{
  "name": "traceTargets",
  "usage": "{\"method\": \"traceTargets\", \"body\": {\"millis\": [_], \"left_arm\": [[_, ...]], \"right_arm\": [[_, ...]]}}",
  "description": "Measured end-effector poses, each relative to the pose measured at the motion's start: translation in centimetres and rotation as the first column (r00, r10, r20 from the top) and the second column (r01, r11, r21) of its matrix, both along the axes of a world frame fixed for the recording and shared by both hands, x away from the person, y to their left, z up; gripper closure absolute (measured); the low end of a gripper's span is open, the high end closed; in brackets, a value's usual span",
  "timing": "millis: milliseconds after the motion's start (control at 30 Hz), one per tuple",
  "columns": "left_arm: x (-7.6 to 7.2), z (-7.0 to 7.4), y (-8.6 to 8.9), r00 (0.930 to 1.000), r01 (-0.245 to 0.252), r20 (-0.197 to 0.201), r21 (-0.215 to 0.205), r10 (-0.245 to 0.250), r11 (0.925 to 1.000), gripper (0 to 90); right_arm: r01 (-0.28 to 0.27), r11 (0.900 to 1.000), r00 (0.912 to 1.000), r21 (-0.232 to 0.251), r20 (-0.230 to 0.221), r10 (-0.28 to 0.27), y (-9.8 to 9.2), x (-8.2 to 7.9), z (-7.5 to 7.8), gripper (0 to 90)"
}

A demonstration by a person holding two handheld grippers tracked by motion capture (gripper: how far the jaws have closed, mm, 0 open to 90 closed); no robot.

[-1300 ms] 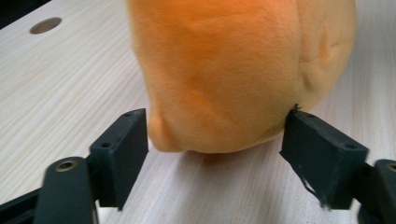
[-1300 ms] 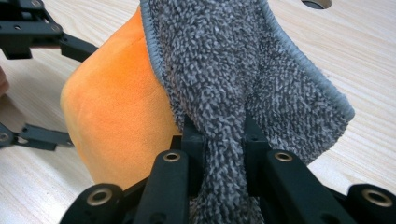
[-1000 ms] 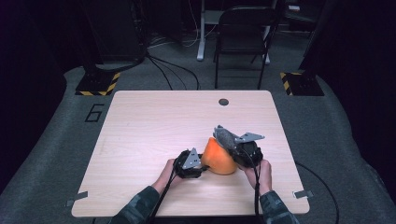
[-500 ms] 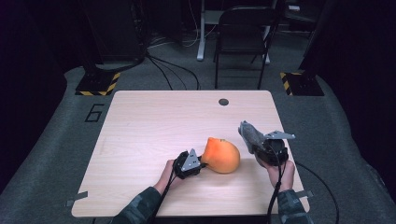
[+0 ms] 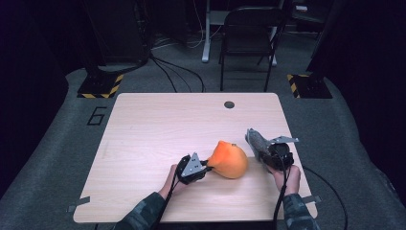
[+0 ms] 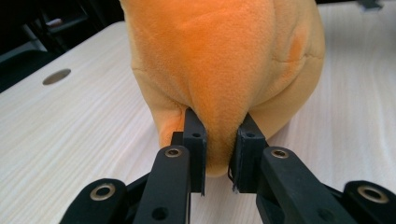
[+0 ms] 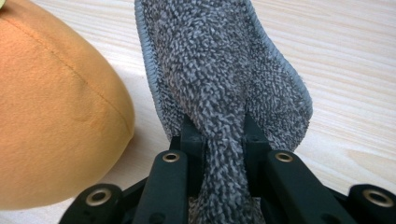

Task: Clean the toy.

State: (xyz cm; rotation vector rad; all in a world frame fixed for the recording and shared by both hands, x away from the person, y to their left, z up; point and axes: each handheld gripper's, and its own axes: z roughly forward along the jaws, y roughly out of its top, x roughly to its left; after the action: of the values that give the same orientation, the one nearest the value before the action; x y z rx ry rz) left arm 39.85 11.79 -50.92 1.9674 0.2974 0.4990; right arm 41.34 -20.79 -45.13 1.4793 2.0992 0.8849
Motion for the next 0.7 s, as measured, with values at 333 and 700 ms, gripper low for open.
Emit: {"method": "traceTargets", "body": {"millis": [333, 700], "left_arm": [[-1.1, 2.9, 0.6, 0.9971, -0.02, -0.076, -0.116, 0.011, 0.993, 78.5], [-2.2, 5.0, 1.2, 0.9843, -0.069, -0.173, -0.189, 0.036, 0.9796, 78.3]], "right_arm": [[-0.013, 1.0, 0.9997, 0.006, 0.022, 0.013, -0.3, 0.0, 0.6, 76.8], [-0.032, 0.999, 0.9986, 0.017, 0.043, 0.031, 0.2, -0.3, 1.4, 76.8]]}}
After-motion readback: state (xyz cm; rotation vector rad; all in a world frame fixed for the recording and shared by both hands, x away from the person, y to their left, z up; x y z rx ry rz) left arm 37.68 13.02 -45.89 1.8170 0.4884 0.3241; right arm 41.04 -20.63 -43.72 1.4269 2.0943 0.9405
